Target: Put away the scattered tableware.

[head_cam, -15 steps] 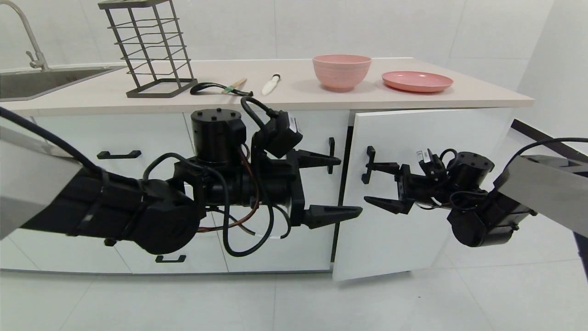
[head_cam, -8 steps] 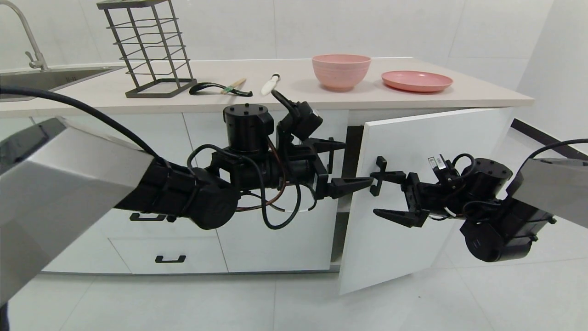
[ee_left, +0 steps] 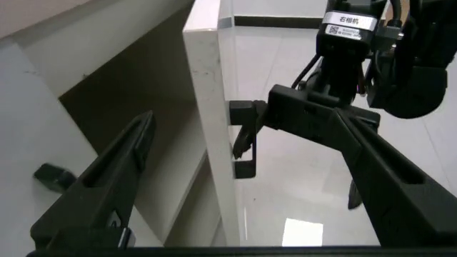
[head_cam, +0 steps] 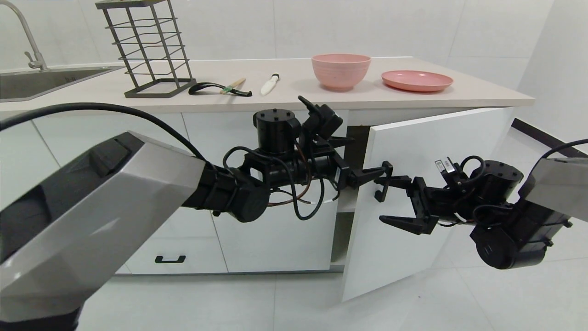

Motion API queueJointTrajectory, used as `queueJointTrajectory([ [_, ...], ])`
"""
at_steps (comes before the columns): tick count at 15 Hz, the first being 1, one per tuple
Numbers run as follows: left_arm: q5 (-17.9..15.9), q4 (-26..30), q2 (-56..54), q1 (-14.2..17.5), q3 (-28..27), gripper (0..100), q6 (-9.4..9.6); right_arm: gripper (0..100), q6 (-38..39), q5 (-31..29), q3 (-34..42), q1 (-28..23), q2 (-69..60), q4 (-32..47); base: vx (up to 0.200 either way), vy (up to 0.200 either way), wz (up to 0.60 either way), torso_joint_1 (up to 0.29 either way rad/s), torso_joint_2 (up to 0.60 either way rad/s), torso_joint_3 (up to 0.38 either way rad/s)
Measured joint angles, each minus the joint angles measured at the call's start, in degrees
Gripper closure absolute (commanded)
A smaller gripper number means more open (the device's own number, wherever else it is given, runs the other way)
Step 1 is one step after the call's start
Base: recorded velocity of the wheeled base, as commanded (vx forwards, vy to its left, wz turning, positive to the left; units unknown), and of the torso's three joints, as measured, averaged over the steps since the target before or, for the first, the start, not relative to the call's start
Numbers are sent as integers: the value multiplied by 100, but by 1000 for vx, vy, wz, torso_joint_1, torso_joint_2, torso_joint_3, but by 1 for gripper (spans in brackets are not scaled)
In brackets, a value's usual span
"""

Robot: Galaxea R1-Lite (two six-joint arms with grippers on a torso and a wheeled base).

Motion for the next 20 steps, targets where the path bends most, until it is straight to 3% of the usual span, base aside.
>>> queueJointTrajectory([
  [4,475,44,411,-149,-807,0,-146,0,-16,7,78,2,-80,1,0,0,0,0,0,0],
  [8,488,105,807,-380,-1445,0,-334,0,-35,13,102,5,-101,-10,0,0,0,0,0,0],
  [13,385,13,934,-547,-1497,0,-345,0,-57,44,66,-157,-55,-43,0,0,0,0,0,0],
  [20,444,57,945,-705,-1493,0,-351,0,-151,16,99,-887,33,-43,0,0,0,0,0,0],
])
